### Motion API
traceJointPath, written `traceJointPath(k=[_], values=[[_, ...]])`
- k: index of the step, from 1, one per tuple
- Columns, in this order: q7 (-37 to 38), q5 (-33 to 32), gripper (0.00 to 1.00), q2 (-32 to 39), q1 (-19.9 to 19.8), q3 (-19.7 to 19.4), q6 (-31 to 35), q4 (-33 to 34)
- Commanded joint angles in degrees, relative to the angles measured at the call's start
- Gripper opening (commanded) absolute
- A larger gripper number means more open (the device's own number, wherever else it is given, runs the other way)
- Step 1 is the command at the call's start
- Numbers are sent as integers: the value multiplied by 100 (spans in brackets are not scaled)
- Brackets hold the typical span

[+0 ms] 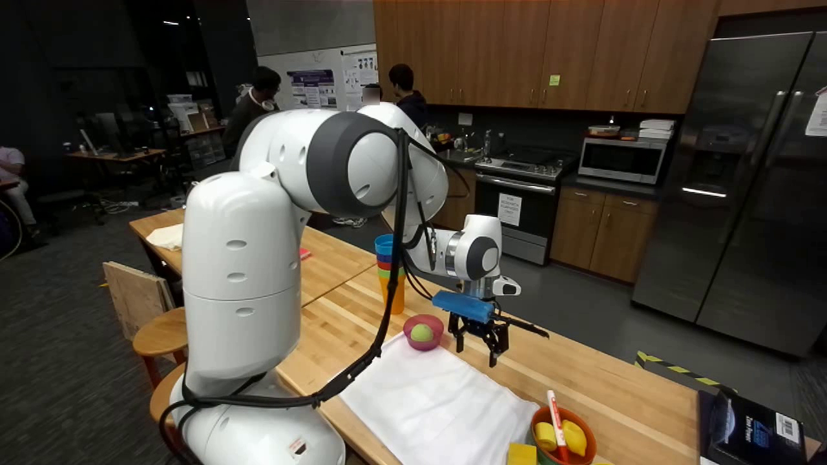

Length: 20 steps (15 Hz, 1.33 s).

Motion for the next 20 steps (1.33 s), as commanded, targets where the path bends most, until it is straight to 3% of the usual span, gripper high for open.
traceJointPath(k=[1, 12, 20], values=[[-5, 4, 100, 2, 9, -10, -13, 10], [-13, -27, 100, -25, 7, -21, -46, 10], [911, -1442, 100, -521, -128, -609, 789, -19]])
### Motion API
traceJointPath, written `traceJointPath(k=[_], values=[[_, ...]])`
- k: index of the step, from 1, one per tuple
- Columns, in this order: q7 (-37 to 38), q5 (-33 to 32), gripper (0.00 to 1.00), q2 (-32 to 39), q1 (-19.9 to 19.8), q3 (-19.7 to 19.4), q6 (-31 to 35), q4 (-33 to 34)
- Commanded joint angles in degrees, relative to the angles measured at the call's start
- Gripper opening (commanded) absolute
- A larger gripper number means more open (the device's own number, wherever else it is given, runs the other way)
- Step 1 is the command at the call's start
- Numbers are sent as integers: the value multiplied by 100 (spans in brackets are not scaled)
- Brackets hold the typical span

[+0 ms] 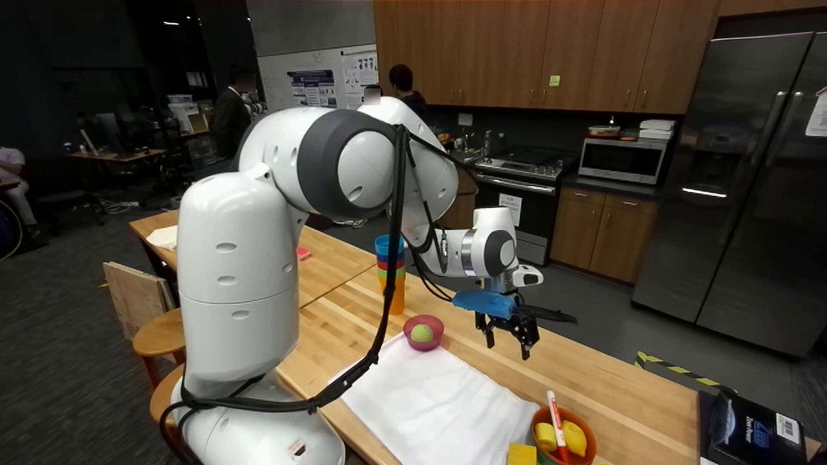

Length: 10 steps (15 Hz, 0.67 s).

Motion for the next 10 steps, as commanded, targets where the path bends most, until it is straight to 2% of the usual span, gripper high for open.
traceJointPath(k=[1, 4, 8, 9, 10], values=[[546, -659, 100, -492, -125, -313, 376, -193], [1075, -1212, 100, -865, -263, -502, 446, -327], [1060, -1249, 100, -1489, -570, -545, -48, -672], [965, -1111, 100, -1004, -564, -444, 120, -315], [964, -1112, 100, -1141, -628, -441, 39, -408]])
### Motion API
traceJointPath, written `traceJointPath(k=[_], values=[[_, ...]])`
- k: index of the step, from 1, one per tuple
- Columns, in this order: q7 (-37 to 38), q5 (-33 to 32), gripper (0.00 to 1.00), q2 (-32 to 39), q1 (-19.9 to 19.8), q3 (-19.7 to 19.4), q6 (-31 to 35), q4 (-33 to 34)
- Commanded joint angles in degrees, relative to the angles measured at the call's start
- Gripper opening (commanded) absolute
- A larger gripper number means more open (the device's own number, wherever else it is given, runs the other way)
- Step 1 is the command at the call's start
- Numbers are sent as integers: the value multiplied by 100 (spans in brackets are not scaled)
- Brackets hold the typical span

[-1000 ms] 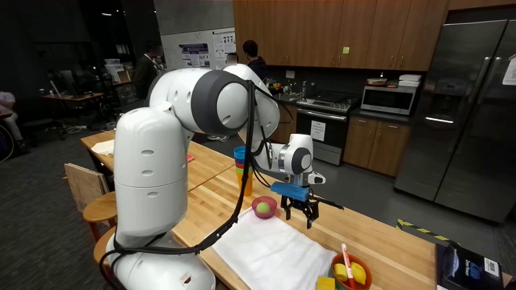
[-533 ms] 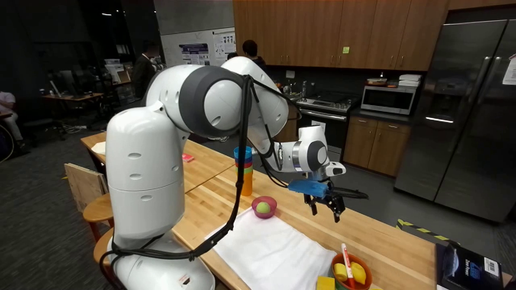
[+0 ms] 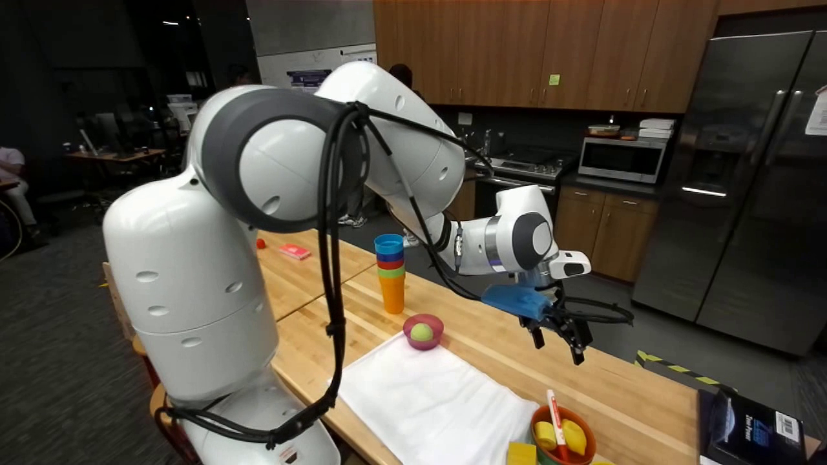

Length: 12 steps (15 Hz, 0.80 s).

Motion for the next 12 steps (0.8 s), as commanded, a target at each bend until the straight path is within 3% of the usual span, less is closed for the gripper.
traceJointPath(k=[1, 12], values=[[-13, 9, 100, -101, -156, 118, -38, -65], [-15, 12, 100, -220, -179, 138, -47, -184]])
